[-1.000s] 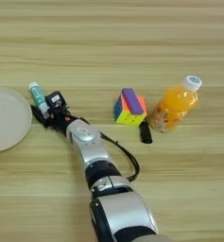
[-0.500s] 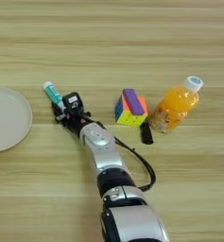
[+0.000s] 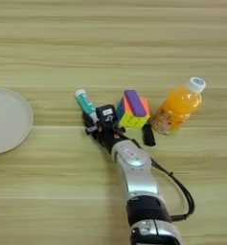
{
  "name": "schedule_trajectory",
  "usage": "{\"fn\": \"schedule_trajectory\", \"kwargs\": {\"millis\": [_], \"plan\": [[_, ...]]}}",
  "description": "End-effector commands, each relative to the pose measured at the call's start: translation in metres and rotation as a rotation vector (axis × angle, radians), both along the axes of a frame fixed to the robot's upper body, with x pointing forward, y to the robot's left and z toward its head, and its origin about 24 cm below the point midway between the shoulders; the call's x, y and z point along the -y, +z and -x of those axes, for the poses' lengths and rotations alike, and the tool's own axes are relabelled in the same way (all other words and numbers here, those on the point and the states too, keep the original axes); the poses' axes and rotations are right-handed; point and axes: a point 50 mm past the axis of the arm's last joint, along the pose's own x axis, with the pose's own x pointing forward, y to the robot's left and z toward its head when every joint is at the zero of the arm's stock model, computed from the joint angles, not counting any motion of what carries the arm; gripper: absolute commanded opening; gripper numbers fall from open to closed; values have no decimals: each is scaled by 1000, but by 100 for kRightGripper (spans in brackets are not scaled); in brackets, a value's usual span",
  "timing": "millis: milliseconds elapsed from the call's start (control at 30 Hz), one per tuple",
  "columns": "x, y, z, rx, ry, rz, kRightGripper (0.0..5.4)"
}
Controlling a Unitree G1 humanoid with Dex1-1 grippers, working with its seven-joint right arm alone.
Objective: Move the objects on the table
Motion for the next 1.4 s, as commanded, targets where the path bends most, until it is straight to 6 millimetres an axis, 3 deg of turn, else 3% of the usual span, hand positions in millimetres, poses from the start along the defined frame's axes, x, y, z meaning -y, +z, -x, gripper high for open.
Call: {"fn": "schedule_trajectory", "kwargs": {"millis": [33, 867, 1000, 1400], "plan": [[14, 1, 1, -33, -49, 31, 169], [15, 1, 1, -30, -52, 37, 169], [14, 4, 0, -14, -45, 29, 234], [11, 14, 0, 33, -26, 32, 356]]}}
